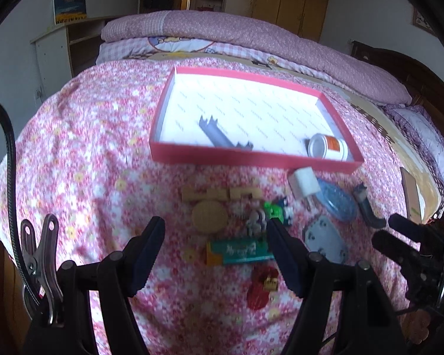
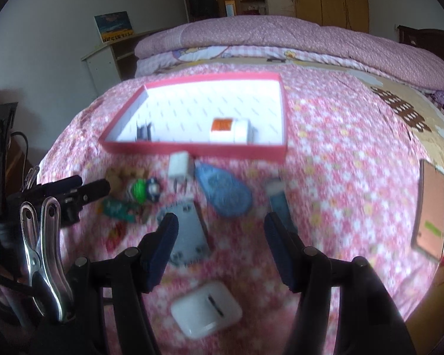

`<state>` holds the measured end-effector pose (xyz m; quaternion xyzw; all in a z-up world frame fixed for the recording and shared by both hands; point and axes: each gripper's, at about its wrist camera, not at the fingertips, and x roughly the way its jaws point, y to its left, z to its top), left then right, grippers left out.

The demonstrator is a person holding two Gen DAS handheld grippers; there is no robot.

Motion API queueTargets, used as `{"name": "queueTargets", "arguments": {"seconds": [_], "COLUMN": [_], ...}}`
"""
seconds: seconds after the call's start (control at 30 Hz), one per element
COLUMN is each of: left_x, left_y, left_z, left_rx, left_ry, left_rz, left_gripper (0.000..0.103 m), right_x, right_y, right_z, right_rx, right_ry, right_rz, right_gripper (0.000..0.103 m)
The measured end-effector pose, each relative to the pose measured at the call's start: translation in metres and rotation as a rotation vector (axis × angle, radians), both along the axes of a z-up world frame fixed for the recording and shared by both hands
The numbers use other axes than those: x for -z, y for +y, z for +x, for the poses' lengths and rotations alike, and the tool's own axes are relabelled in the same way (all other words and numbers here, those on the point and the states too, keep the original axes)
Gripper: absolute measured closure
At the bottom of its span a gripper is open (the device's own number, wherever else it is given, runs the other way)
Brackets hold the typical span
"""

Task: Organize rigid objects
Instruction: 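Withdraw both open tools from the pink box back over the items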

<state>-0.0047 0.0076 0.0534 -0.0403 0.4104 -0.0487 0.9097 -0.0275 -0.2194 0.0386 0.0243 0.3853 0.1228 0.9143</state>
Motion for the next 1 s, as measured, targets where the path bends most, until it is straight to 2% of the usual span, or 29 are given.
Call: {"name": "queueTargets", "arguments": {"seconds": [0.43,0.6,0.8,0.9,0.97,1.0], "left_x": [0.021,0.026,0.03,0.032,0.036,0.038], "left_y": [-0.004,-0.014,-0.038,-0.046,-0.048,-0.049], "left_z": [-0.022,-0.032,-0.041,-0.039,-0.037,-0.036], "left_rx": [0.013,0.061,0.152,0.179,0.189,0.189], "left_ry": [0.049,0.055,0.025,0.017,0.027,0.029], "left_rz": [-0.005,-0.001,0.068,0.083,0.078,0.081], "left_gripper": [0.028,0.028,0.029,0.035,0.047,0.049], "right_x": [0.032,0.037,0.038,0.038,0.038,0.039], "right_y": [0.004,0.005,0.005,0.005,0.005,0.005], "right_z": [-0.04,-0.043,-0.047,-0.05,-0.051,-0.052], "right_rx": [-0.068,-0.066,-0.082,-0.091,-0.098,-0.1], "right_ry": [0.061,0.045,0.039,0.037,0.037,0.038], "right_rz": [-0.095,-0.116,-0.112,-0.11,-0.109,-0.108], "right_gripper": [0.04,0.034,0.034,0.034,0.034,0.034]}}
